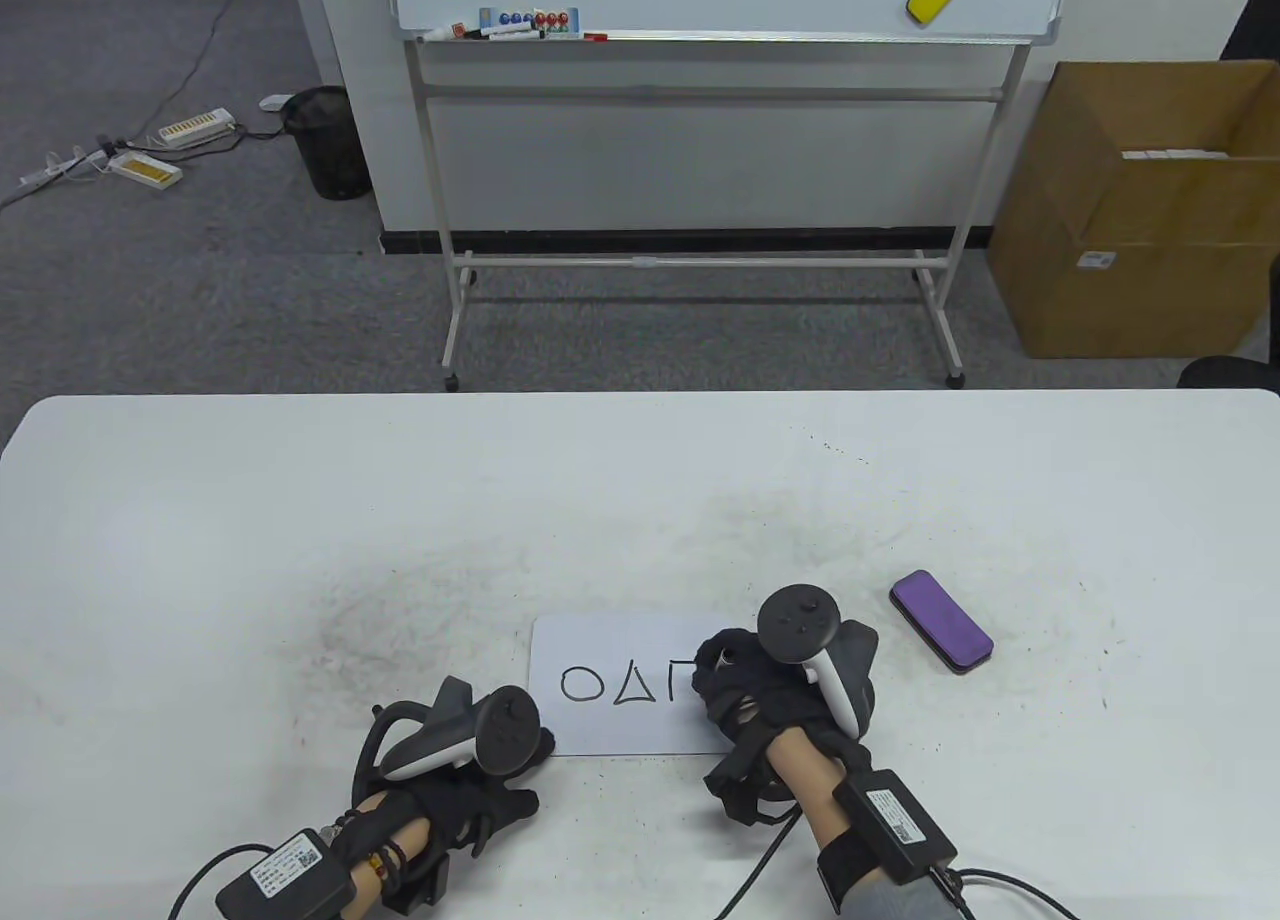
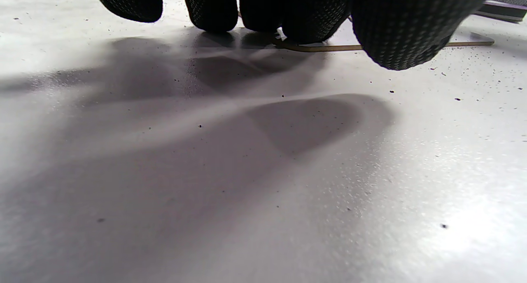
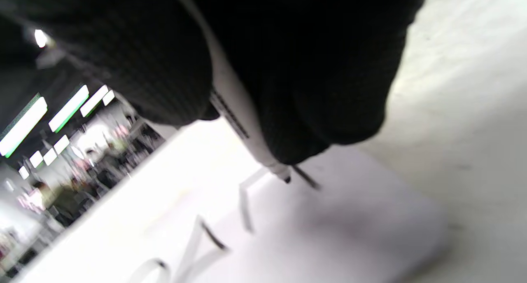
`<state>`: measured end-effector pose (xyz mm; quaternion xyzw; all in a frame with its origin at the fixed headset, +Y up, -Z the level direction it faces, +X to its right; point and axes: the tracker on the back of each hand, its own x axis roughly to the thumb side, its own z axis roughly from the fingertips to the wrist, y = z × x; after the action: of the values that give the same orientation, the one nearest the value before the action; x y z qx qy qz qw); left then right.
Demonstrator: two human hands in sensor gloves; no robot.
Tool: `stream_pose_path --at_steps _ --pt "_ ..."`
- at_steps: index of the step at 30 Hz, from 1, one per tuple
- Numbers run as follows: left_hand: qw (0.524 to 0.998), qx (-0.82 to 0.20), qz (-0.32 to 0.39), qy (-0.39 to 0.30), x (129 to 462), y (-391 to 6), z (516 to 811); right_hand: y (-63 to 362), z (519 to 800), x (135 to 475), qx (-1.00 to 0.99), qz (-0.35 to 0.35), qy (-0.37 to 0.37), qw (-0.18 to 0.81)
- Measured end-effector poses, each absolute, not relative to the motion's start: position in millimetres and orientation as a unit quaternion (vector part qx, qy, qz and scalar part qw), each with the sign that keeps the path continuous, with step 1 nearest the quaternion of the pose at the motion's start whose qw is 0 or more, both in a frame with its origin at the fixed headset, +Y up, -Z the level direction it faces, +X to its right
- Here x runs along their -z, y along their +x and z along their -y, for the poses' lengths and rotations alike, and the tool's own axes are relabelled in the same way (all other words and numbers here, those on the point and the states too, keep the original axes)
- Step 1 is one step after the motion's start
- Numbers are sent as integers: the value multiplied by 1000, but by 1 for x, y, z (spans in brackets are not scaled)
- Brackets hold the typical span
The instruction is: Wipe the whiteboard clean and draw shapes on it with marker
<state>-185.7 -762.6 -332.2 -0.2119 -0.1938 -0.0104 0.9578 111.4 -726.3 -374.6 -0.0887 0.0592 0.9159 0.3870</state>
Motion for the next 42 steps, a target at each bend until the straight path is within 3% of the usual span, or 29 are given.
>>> stream_pose_path --at_steps 5,13,26,33,42 --pt "958 11 194 -212 332 -185 763 108 718 371 -913 -37 -66 400" --pt "958 9 194 -213 332 -186 763 107 734 368 -898 -44 -57 434" --pt "958 6 192 -213 333 -186 763 98 750 372 -913 -73 -47 398" --pt "959 9 190 -211 332 -186 763 112 748 371 -908 -83 -95 399" --pt "960 6 191 -206 332 -187 764 121 748 371 -907 -86 -100 400"
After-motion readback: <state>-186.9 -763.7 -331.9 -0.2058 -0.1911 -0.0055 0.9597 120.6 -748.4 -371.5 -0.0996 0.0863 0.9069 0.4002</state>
